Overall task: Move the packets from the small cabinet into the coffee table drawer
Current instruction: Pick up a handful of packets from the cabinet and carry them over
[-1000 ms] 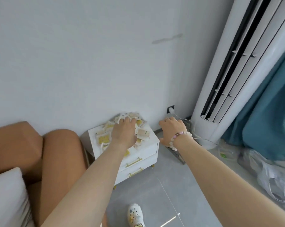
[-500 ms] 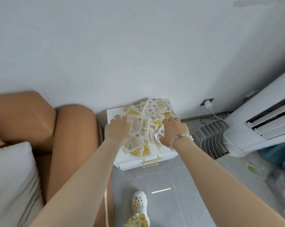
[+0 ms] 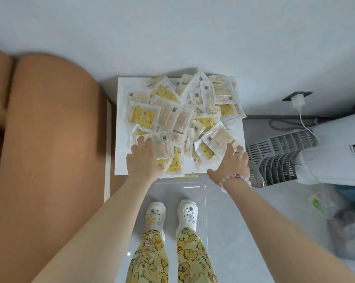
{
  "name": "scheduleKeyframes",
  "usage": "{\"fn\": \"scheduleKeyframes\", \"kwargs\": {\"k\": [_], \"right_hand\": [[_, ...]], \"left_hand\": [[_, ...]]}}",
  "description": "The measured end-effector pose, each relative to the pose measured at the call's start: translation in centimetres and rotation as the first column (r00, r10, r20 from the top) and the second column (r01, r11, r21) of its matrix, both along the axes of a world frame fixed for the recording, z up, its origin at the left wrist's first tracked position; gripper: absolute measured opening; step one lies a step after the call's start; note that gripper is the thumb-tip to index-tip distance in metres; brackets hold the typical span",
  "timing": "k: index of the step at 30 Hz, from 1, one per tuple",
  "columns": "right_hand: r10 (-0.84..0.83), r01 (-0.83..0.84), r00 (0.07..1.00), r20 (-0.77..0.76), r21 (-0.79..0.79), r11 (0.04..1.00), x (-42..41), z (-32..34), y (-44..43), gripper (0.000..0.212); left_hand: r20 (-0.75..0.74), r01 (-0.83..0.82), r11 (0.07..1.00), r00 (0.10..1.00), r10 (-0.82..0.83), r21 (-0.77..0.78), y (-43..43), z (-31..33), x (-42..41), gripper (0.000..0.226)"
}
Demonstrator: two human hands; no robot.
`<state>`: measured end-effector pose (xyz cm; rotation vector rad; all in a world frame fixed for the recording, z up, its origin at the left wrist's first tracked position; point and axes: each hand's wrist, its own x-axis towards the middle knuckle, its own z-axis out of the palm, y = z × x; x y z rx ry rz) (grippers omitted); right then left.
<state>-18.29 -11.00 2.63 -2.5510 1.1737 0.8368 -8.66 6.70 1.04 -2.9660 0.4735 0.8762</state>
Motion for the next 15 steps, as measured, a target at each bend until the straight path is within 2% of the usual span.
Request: {"fn": "scheduleKeyframes", "kwargs": {"k": [4,9,12,15], "right_hand": [[-0.013,0.013,1.0,-0.015,-0.012,1.0,1.7,-4.6,-2.2,0.111],[-0.084,0.08,0.995,0.051,0.062,0.995,3.2,-7.9,-3.8,0.127],[-0.138,0.124,0.985,0.104,0.128,0.984,3.2,-8.7,-3.9,0.127],[-0.229,0.201,0.951,0.206,0.147,0.969,3.2,-8.9,-4.3,0.114]], "left_hand": [[-0.017,-0.096,0.993,0.995,0.095,-0.071,-1.5,-3.8,2.3,0.091],[-0.165,-0.326,0.93,0.94,0.3,-0.166,-3.9,-5.5,6.4,0.116],[-0.194,-0.421,0.891,0.901,0.388,-0.17,-5.2,-5.8,7.9,0.124],[-0.236,-0.533,0.828,0.839,0.49,-0.176,-6.3,-6.0,9.0,0.128]]}}
